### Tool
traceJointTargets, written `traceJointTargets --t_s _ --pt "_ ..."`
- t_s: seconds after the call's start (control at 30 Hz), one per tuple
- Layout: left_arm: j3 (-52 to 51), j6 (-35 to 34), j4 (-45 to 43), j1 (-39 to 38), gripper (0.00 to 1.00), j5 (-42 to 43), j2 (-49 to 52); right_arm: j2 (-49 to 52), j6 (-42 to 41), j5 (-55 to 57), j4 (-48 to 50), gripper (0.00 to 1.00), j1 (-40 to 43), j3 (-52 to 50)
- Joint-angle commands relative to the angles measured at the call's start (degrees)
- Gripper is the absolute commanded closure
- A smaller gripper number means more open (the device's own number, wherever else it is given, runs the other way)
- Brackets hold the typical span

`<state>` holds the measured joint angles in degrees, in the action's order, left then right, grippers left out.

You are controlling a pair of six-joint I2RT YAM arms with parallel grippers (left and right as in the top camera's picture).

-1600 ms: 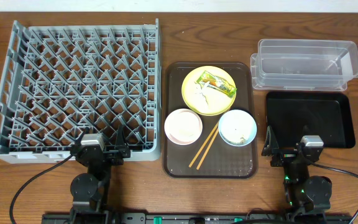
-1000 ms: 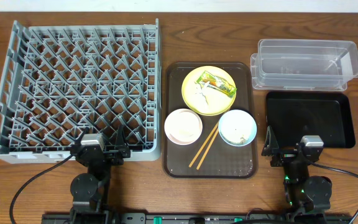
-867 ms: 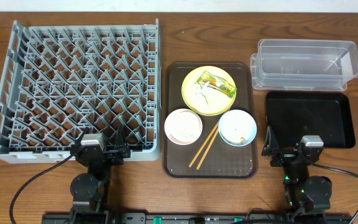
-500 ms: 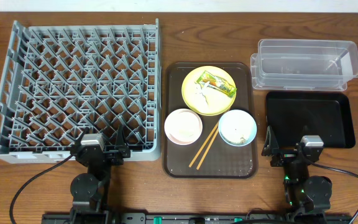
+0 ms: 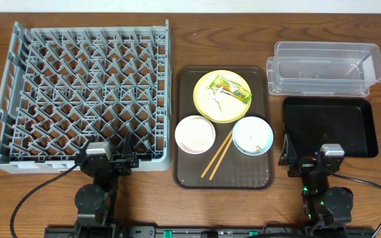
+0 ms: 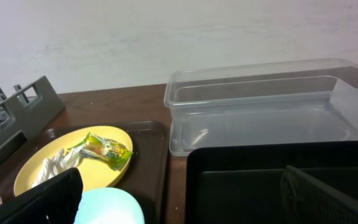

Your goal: Sort waste into correct bins and load items into the dishwasher rack

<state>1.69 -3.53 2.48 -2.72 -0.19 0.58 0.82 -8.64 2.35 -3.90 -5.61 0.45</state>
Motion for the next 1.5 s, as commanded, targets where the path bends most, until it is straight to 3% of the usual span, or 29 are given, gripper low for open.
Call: traceJointTargets --t_s 0.0,0.87,1.0,1.17,1.47 --pt "-1.5 0.7 1.6 0.3 0.06 -0.1 -0.3 -0.4 0.4 0.0 -0.2 0.01 -0.7 -0.1" --pt "-0.5 0.7 1.6 0.3 0.06 -0.3 -0.3 1.5 -1.4 -3.1 1.3 0.01 -0.7 3.6" --pt "1.7 0.7 3.4 0.3 0.06 -0.3 0.1 7.7 -1.4 -4.4 -1.7 0.01 -0.7 9.5" --pt "8.8 0.3 12.9 0.3 0.06 -0.4 4.2 21.3 -1.3 -8.8 -3.1 0.01 -0.7 19.3" --pt "28.9 0.2 25.5 0.3 0.06 -0.4 24.9 51.2 4.6 -19.6 -16.2 0.01 -1.3 43.3"
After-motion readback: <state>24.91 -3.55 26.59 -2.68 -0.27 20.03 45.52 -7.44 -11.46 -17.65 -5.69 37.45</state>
